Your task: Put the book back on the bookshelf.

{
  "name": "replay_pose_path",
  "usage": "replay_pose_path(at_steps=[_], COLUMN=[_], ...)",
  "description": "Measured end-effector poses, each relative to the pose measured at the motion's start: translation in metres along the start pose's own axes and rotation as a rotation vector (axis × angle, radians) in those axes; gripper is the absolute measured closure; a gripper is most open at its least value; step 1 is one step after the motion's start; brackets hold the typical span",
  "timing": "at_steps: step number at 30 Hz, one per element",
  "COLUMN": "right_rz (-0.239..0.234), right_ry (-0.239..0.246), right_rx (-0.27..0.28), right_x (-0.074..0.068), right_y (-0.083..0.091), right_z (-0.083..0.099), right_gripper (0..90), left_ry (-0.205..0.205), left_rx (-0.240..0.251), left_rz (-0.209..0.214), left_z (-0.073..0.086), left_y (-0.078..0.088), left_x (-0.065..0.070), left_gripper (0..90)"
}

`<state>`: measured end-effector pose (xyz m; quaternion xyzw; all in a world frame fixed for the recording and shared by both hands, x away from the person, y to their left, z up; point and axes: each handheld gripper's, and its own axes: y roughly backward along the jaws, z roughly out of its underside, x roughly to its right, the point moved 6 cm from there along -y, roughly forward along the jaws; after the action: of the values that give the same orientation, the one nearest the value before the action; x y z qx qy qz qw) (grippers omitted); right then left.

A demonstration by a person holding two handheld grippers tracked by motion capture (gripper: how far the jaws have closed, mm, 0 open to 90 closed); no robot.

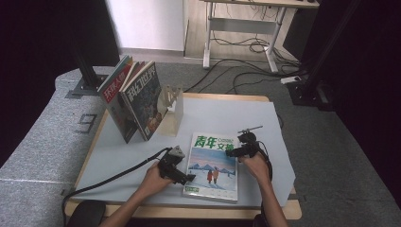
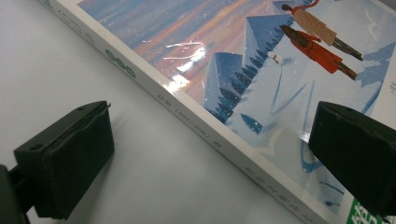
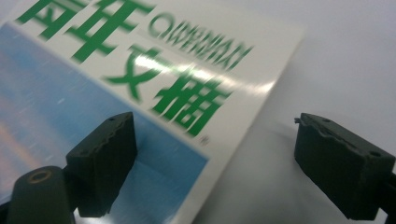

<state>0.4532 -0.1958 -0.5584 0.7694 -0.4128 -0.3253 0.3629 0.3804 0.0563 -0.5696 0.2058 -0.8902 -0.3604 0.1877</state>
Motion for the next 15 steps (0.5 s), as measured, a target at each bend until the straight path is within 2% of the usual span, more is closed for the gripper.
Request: replay_pose_path(at_steps=[1,7,10,11,14,15], right_rz=[-0.023,-0.022,-0.044,-0.061,-0.068,-0.080], right_ry=[-0.009,-0.011,-0.007,-0.019,-0.028,-0.038], right_rx=[-0.012,-0.064,-0.070,-0.070,-0.084,-0.074], right_x=[-0.002,-0.008,-0.010,-0.011,-0.011,-0.010], right_y=[-0.001,-0.006,-0.008,-0.008,-0.008,-0.008], right_z=[0.001,-0.003,-0.006,-0.007,-0.009,-0.010], right_gripper=[11.0,3.4,5.4,4.7,5.1,6.5], left_ry=[0.000,0.000,0.000,0.000,-0.001,-0.001], left_rx=[0.000,0.000,0.000,0.000,0.000,0.000], left_rz=[0.000,-0.001,-0.001,-0.001,0.000,0.000], left_z=[0.000,0.000,0.000,0.000,0.000,0.000], left_y=[0.000,0.000,0.000,0.000,0.000,0.000], left_x=[0.000,0.000,0.000,0.000,0.000,0.000], left_gripper=[0.0,0.0,0.0,0.0,0.0,0.0])
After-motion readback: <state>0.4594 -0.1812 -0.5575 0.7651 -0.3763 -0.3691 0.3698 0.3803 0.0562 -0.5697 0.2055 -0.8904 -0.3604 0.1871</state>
